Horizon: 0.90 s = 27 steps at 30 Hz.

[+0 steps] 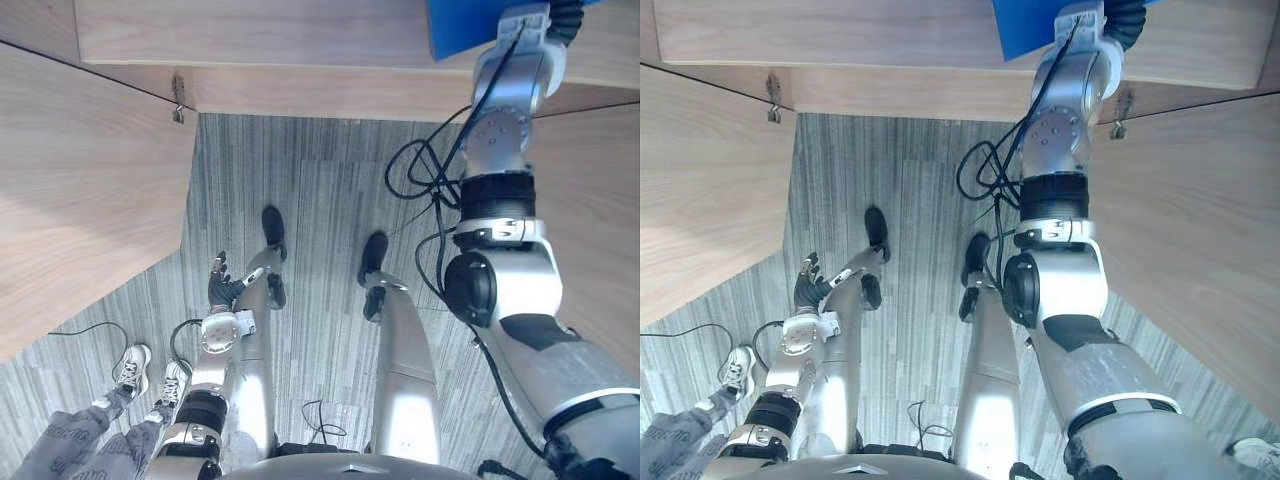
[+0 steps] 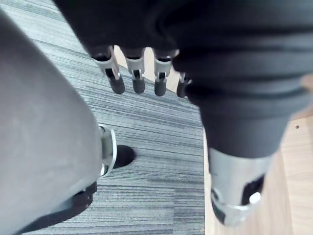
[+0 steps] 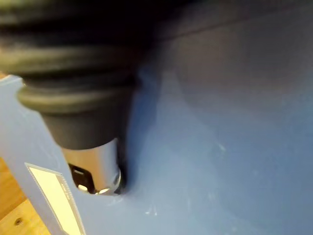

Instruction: Walk over to the cabinet, pick up the folder, carry it to the office cabinet, place the folder inside the office cabinet, then close the office cabinet door

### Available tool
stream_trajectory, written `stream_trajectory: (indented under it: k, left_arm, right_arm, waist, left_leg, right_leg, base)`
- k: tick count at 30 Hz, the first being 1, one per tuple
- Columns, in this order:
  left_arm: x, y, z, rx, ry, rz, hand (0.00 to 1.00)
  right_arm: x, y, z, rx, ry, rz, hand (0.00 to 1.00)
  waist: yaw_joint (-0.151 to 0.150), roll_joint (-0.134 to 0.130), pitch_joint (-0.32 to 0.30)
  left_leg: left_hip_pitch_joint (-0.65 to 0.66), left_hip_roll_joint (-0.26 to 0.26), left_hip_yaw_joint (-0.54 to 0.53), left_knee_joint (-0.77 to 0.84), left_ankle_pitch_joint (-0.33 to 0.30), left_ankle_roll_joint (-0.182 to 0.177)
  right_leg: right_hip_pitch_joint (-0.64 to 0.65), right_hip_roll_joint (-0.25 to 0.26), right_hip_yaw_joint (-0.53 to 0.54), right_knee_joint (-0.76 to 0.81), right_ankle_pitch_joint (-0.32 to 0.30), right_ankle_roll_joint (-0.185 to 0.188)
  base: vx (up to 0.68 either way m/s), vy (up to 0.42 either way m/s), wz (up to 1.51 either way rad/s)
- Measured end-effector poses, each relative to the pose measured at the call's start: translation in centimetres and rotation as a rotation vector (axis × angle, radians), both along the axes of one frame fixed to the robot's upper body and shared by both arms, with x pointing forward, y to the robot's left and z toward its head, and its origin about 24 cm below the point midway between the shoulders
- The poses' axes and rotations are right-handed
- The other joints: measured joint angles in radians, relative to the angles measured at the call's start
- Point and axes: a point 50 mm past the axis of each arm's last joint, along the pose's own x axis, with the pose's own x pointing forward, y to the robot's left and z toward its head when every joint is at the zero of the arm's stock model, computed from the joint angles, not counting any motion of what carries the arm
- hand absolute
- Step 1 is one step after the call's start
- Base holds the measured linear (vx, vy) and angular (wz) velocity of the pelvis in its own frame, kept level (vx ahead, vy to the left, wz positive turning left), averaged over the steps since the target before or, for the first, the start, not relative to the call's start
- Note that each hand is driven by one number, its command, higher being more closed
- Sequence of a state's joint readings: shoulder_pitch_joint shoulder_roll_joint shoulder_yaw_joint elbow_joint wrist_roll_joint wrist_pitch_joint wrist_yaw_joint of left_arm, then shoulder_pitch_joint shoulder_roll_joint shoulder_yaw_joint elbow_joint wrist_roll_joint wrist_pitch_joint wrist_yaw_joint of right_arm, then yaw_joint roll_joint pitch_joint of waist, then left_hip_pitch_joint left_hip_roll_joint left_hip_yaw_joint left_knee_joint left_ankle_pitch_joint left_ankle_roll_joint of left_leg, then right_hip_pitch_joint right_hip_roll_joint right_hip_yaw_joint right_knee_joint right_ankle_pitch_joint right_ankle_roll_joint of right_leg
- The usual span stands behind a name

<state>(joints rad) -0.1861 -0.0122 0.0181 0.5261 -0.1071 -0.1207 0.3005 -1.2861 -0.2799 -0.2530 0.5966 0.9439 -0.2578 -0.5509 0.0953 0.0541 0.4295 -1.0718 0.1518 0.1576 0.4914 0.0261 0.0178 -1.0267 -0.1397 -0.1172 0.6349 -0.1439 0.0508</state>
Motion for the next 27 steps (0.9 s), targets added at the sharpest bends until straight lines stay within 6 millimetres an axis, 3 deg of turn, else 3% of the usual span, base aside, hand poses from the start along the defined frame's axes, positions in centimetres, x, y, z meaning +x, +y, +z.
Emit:
stream_trajectory:
  k: [11, 12, 27]
  left_arm:
    - [0.6, 0.0, 0.5, -0.001, -0.019, 0.031, 0.00]
    - [0.6, 0.0, 0.5, -0.001, -0.019, 0.032, 0.00]
    - [0.7, -0.1, 0.5, -0.010, -0.016, 0.039, 0.00]
  right_arm:
    - [0.4, 0.0, 2.2, -0.052, 0.050, -0.024, 1.00]
    - [0.4, -0.1, 2.3, -0.053, 0.051, -0.028, 0.00]
    - [-0.3, -0.6, 3.7, -0.070, 0.003, -0.059, 0.00]
  waist:
    - [0.006, 0.013, -0.008]
    - [0.006, 0.015, -0.009]
    - [0.009, 0.015, -0.011]
  left_leg:
    - [-0.059, 0.012, -0.017, 0.045, -0.010, -0.001]
    - [-0.061, 0.012, -0.019, 0.046, -0.010, -0.001]
    - [-0.063, 0.004, -0.016, 0.011, 0.006, 0.000]
  right_leg:
    - [-0.038, 0.005, -0.015, 0.016, -0.002, -0.003]
    - [-0.039, 0.005, -0.018, 0.016, -0.002, -0.003]
    - [-0.050, -0.002, -0.027, 0.010, 0.001, -0.004]
  base:
    - [0.00, 0.000, -0.01]
    - [-0.01, -0.004, 0.04]
    - [0.00, -0.003, 0.01]
